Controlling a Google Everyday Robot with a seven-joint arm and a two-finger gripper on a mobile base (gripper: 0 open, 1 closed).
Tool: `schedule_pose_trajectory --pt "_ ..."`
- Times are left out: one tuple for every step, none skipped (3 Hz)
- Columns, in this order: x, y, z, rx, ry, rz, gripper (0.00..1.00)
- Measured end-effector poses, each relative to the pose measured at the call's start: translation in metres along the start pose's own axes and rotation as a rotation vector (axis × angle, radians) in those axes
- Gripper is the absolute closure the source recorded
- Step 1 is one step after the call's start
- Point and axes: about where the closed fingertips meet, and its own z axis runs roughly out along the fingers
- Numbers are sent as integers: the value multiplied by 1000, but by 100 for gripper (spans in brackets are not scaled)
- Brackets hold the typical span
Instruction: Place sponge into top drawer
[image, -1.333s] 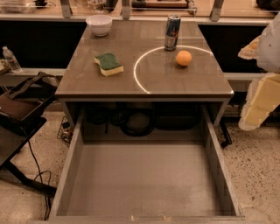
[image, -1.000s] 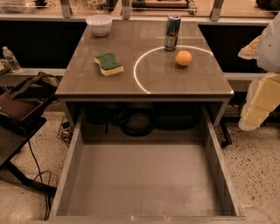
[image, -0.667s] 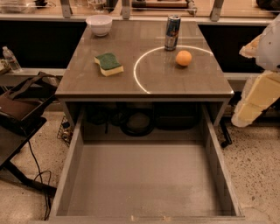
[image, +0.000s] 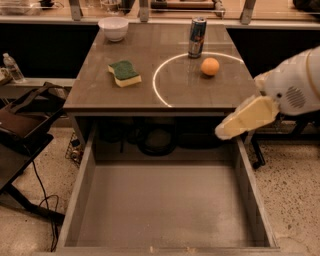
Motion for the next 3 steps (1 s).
schedule_pose_trajectory --pt "-16 21 38 -50 -187 10 0" --pt "-68 9 52 44 -386 -43 0" --pt "-70 9 54 51 -385 -30 0"
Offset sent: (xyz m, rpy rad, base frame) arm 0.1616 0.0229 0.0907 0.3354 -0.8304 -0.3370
